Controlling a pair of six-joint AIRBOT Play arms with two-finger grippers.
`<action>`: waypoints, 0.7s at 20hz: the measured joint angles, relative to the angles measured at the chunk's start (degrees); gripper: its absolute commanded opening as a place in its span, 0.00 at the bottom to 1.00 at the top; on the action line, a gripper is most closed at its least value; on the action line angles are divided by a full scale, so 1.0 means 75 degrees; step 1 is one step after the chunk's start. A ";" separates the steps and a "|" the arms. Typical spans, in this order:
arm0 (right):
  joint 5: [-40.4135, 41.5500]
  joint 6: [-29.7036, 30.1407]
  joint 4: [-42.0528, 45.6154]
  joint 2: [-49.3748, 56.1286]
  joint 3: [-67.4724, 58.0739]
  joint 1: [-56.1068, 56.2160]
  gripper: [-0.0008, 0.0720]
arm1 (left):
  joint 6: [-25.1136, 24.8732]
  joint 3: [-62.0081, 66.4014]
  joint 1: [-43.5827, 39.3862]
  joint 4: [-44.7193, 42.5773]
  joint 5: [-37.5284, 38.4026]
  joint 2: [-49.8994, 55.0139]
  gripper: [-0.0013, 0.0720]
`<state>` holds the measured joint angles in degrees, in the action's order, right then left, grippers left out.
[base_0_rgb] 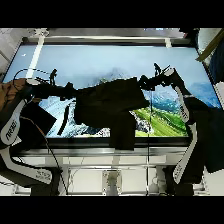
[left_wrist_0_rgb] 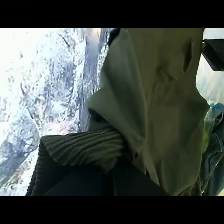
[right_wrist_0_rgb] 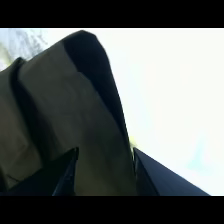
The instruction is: Fold the clothes and pants, and hang the long-sleeved shirts on hangers.
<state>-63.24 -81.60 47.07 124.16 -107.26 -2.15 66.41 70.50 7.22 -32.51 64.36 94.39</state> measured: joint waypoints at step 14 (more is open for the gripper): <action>-0.1824 0.0839 -0.0303 -0.2229 -0.1556 0.0000 0.02 | 0.0020 0.1186 0.0452 0.0006 0.0219 -0.1961 0.06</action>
<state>-76.93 -75.31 44.80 107.44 -118.93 -2.15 66.57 79.40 10.61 -32.47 66.00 79.68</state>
